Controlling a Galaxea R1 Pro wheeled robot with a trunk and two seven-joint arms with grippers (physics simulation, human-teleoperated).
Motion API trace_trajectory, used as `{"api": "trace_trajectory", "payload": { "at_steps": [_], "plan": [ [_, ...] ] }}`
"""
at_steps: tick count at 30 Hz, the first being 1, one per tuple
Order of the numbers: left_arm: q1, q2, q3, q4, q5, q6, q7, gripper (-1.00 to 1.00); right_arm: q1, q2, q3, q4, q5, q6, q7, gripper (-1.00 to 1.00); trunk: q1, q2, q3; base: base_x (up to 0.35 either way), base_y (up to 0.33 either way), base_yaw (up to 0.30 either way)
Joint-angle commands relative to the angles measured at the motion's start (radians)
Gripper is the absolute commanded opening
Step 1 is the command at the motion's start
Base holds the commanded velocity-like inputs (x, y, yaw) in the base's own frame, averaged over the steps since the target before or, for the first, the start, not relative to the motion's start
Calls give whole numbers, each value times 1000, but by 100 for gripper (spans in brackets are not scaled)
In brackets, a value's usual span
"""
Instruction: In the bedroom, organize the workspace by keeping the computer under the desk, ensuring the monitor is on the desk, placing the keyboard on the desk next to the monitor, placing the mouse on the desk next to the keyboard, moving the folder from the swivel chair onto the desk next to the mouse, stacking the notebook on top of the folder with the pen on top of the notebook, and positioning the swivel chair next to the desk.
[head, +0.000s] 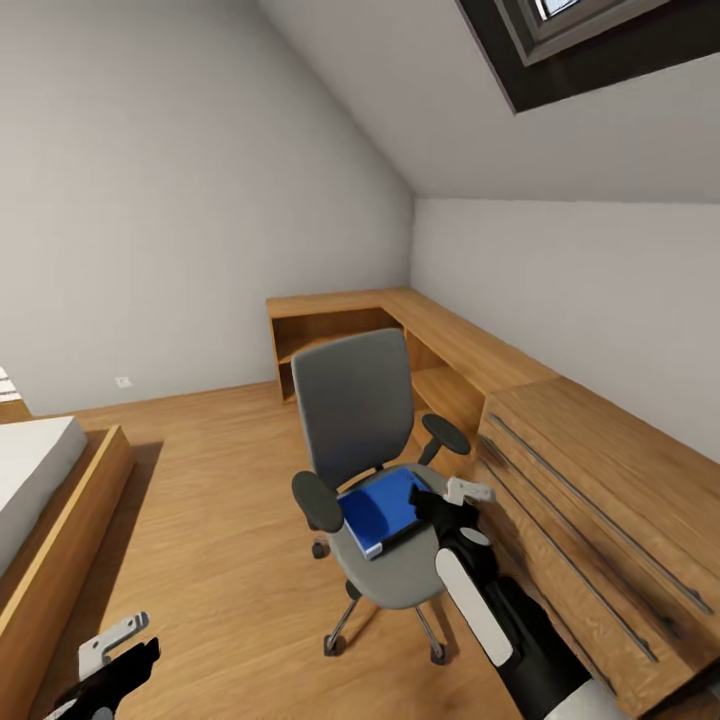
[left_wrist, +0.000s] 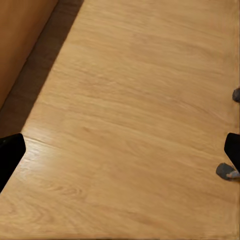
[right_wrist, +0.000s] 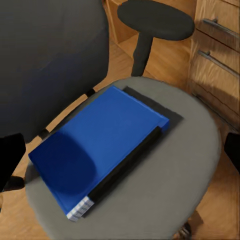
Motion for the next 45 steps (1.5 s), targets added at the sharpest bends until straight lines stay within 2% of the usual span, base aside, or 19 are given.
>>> {"api": "trace_trajectory", "payload": {
  "at_steps": [1,6,7,8,10,11,14,15,17,19,22,26,30,36,38,44,45],
  "plan": [
    [-2,-2,-1,-17,11,19,8,100,-20,0,1,38,-5,-10,3,100,4,-8,-4,0,0,0],
    [-46,-7,-3,-55,14,60,8,100,-153,1,1,230,-9,-48,92,100,23,-43,-20,0,0,0],
    [-104,-9,-4,-65,19,78,8,100,-254,2,-2,390,-12,-66,180,100,27,-50,-23,0,0,0],
    [-129,-9,-4,-67,20,95,8,100,-299,2,-4,463,-12,-81,213,100,31,-57,-26,0,0,0],
    [-152,-9,-4,-68,21,119,7,100,-342,2,-6,529,-13,-104,235,100,38,-71,-33,0,0,0],
    [-174,-10,-3,-70,21,144,6,100,-382,2,-7,587,-13,-133,250,100,42,-78,-36,0,0,0],
    [-208,-9,-3,-70,22,175,5,100,-437,0,-12,666,-14,-179,263,100,54,-99,-45,0,0,0],
    [-252,-9,-3,-73,42,197,2,100,-492,-3,-39,754,-18,-220,276,100,58,-106,-48,0,0,0],
    [-266,-9,-3,-77,67,204,1,100,-509,-4,-67,787,-26,-231,282,100,65,-120,-54,0,0,0],
    [-280,-10,-6,-86,126,211,1,100,-526,-4,-139,835,-46,-243,300,100,73,-134,-61,0,0,0],
    [-287,-10,-38,-96,162,214,2,100,-535,-4,-216,897,-60,-247,328,100,84,-155,-70,0,0,0],
    [-289,-15,-56,-86,170,210,3,100,-538,-14,-239,928,-75,-243,344,100,100,-183,-83,0,0,0],
    [-290,-23,-60,-86,169,207,2,100,-537,-15,-240,937,-84,-240,386,100,115,-211,-95,0,0,0],
    [-291,-30,-62,-113,169,204,0,100,-537,-18,-244,947,-87,-238,530,100,138,-253,-114,0,0,0],
    [-290,-31,-62,-123,169,204,0,100,-537,-19,-245,950,-88,-237,552,100,146,-267,-120,0,0,0],
    [-270,-33,-62,-193,169,204,-1,100,-534,-30,-247,952,-104,-237,585,100,169,-309,-139,0,0,0],
    [-239,-34,-64,-245,169,203,-2,100,-533,-40,-247,951,-127,-236,589,100,173,-316,-142,0,0,0]
  ]
}}
